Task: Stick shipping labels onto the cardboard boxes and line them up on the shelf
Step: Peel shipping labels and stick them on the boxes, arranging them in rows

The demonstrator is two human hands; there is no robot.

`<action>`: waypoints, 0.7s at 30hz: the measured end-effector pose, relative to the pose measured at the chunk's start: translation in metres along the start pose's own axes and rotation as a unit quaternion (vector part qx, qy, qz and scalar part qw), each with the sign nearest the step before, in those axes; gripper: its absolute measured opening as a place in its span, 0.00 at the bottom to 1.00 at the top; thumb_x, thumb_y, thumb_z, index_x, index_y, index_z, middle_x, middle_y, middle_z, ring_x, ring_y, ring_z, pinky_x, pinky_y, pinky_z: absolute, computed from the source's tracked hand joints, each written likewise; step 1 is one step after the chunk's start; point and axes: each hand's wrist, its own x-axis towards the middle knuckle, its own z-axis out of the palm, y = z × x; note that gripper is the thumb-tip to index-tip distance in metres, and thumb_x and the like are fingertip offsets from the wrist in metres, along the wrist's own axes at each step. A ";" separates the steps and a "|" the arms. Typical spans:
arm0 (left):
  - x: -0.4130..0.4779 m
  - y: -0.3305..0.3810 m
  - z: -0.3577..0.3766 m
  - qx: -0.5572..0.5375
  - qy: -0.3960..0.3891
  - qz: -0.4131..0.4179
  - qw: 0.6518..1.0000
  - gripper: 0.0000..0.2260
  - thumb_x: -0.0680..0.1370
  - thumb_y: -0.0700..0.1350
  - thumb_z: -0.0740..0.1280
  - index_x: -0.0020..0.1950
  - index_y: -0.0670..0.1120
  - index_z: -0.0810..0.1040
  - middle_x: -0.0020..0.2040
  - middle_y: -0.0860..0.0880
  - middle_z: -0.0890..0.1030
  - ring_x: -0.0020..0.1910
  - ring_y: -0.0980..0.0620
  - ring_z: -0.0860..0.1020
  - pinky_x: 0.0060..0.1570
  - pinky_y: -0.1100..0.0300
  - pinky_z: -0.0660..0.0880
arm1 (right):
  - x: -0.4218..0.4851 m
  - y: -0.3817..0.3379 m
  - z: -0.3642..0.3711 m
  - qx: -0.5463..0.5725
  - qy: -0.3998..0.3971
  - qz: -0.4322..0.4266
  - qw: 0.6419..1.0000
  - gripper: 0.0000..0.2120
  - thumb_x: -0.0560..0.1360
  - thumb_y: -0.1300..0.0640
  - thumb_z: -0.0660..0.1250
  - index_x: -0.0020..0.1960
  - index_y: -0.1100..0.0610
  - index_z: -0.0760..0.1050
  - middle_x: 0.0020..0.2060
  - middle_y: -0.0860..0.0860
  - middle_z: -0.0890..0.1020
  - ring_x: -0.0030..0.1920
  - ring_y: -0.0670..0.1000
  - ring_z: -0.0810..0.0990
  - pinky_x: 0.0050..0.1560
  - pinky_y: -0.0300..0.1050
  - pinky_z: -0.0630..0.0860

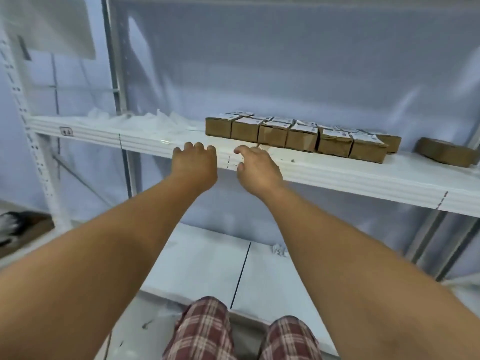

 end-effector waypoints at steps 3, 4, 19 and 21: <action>-0.013 -0.028 0.020 -0.020 0.015 -0.001 1.000 0.14 0.74 0.38 0.58 0.59 0.42 0.70 0.55 0.42 0.74 0.56 0.41 0.72 0.47 0.53 0.66 | -0.010 -0.017 0.028 -0.028 -0.016 -0.039 0.999 0.21 0.77 0.63 0.56 0.69 0.54 0.68 0.64 0.54 0.74 0.66 0.55 0.67 0.57 0.48 0.70; -0.016 -0.035 0.028 -0.037 0.018 0.007 0.999 0.15 0.74 0.37 0.57 0.60 0.41 0.71 0.55 0.42 0.75 0.56 0.41 0.72 0.46 0.53 0.66 | -0.013 -0.020 0.037 -0.032 -0.030 -0.050 0.998 0.21 0.77 0.63 0.55 0.70 0.54 0.68 0.65 0.54 0.73 0.67 0.55 0.67 0.58 0.47 0.70; -0.033 -0.120 0.186 0.023 -0.101 -0.069 0.992 0.11 0.75 0.37 0.58 0.56 0.43 0.73 0.53 0.45 0.77 0.55 0.44 0.72 0.43 0.53 0.65 | 0.011 -0.045 0.219 -0.040 -0.290 -0.117 0.949 0.28 0.77 0.65 0.52 0.76 0.51 0.57 0.77 0.49 0.55 0.75 0.53 0.52 0.73 0.50 0.58; -0.028 -0.131 0.217 0.016 -0.140 -0.081 0.987 0.11 0.75 0.38 0.59 0.56 0.44 0.74 0.54 0.45 0.76 0.57 0.44 0.71 0.46 0.54 0.63 | 0.021 -0.044 0.248 -0.041 -0.316 -0.120 0.940 0.28 0.78 0.65 0.52 0.76 0.52 0.57 0.77 0.49 0.54 0.76 0.52 0.51 0.73 0.50 0.57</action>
